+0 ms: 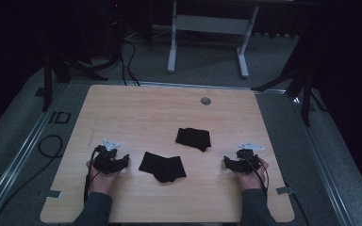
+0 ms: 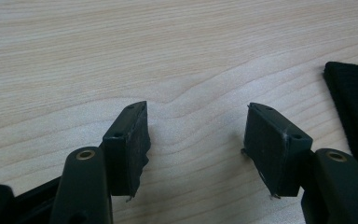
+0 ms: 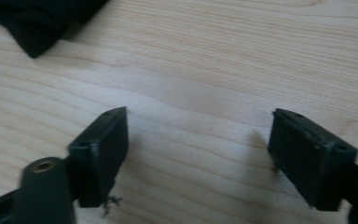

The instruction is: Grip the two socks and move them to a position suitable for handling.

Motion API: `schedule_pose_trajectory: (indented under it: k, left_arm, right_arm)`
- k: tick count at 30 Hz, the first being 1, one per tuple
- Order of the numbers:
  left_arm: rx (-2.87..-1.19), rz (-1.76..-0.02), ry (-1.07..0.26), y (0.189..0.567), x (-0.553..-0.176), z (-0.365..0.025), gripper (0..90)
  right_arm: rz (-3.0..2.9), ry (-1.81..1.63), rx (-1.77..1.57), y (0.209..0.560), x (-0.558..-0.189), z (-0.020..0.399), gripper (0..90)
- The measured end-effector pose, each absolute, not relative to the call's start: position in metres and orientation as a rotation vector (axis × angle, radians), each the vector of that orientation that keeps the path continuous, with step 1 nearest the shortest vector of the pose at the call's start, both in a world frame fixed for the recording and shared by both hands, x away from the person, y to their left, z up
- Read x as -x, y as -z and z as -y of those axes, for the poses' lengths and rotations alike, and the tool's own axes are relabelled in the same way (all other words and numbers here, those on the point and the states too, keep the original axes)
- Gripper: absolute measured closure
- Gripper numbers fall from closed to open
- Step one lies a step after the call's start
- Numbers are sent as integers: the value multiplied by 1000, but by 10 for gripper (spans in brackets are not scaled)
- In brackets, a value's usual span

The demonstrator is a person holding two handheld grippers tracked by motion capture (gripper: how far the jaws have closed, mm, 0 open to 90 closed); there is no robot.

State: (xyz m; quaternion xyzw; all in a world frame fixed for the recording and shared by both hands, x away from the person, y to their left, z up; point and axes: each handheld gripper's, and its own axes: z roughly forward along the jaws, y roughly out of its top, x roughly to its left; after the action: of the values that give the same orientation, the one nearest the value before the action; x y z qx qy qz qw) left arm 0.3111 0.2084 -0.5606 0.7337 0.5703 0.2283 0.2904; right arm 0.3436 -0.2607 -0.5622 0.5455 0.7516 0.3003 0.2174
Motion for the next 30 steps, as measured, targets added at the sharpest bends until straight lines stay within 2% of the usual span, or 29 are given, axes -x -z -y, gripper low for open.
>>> schedule_pose_trajectory:
  k: [10, 26, 30]
  left_arm:
    - [-1963, -1521, -603, 560, -311, -208, 406]
    - [-1969, -1520, -598, 560, -311, -208, 406]
    - [-1969, -1520, -597, 560, -311, -208, 406]
  right_arm:
    - [-2136, -851, -1380, 547, -330, 242, 411]
    - [-2238, -902, -1226, 530, -313, 217, 576]
    - [-2254, -917, -1204, 526, -310, 211, 594]
